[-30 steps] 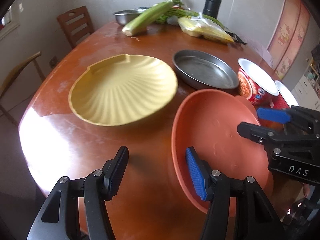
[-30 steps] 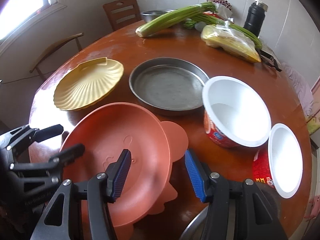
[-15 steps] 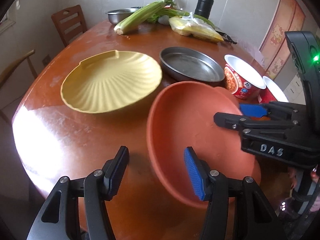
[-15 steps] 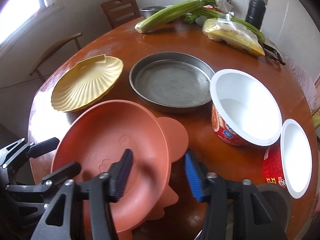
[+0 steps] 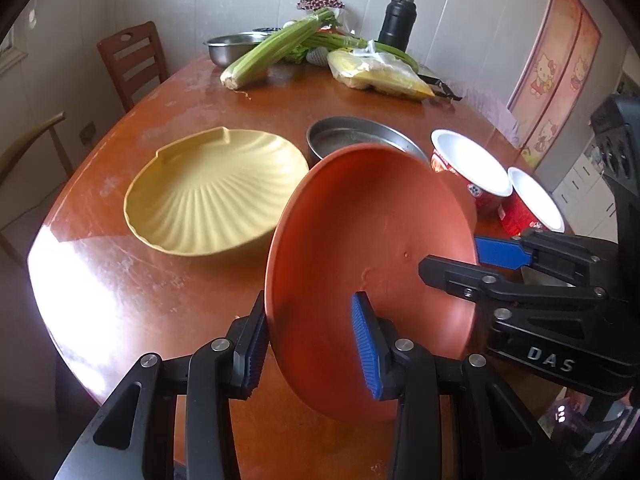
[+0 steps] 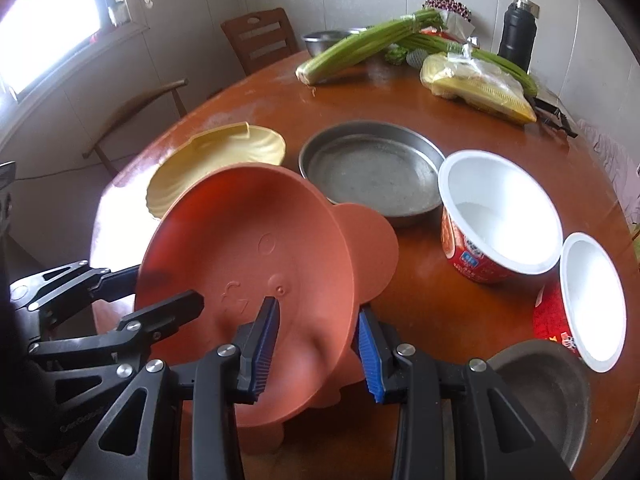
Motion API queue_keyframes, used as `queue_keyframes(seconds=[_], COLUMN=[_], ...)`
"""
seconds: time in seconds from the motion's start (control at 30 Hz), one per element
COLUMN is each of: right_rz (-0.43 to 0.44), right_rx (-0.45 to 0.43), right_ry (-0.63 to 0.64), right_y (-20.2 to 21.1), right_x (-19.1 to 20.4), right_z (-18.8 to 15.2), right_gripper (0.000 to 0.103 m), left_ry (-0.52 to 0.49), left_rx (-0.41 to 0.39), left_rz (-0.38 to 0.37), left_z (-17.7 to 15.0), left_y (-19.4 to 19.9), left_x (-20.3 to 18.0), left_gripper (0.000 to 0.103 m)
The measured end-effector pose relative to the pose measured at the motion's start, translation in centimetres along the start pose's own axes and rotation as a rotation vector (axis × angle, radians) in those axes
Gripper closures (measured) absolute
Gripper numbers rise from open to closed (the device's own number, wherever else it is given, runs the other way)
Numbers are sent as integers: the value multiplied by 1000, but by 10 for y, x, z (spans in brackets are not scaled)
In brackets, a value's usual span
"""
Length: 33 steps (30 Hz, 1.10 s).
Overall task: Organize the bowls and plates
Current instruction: 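Lift the orange plate with the left tool toward the yellow shell plate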
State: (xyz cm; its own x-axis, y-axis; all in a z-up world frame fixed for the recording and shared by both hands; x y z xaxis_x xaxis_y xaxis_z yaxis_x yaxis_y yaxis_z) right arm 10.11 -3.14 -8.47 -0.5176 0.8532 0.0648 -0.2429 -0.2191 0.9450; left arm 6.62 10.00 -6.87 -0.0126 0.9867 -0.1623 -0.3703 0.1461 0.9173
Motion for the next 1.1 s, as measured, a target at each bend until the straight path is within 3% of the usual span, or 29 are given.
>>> queue_keyframes(seconds=[0.17, 0.67, 1.1], right_rz=[48, 107, 133], right_rx=[-10, -66, -5], right_ry=[-9, 36, -36], right_y=[11, 43, 5], right_x=[11, 74, 70], right_z=[13, 100, 117], right_gripper=[64, 64, 64], left_ry=[30, 91, 91], left_rx=[-9, -93, -10], left_rz=[12, 92, 82], left_z=[12, 73, 103], left_y=[11, 67, 21], left_x=[19, 94, 119], left_gripper=[62, 62, 62])
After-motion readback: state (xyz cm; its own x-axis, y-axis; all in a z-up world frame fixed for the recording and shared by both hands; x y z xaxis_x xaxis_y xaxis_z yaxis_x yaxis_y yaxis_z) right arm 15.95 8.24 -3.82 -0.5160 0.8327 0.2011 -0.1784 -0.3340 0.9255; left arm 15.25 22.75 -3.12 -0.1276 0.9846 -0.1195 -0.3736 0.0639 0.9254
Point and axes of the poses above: each gripper's, at about its wrist camera, not at the fingertips, and y roughly against the way its jaws point, x to its left, z to its top, the point moved 5 cm from there along -y, roughly the way its jaws point, and after that the axes turned 15 degrees about x, right-handed, at the moved point
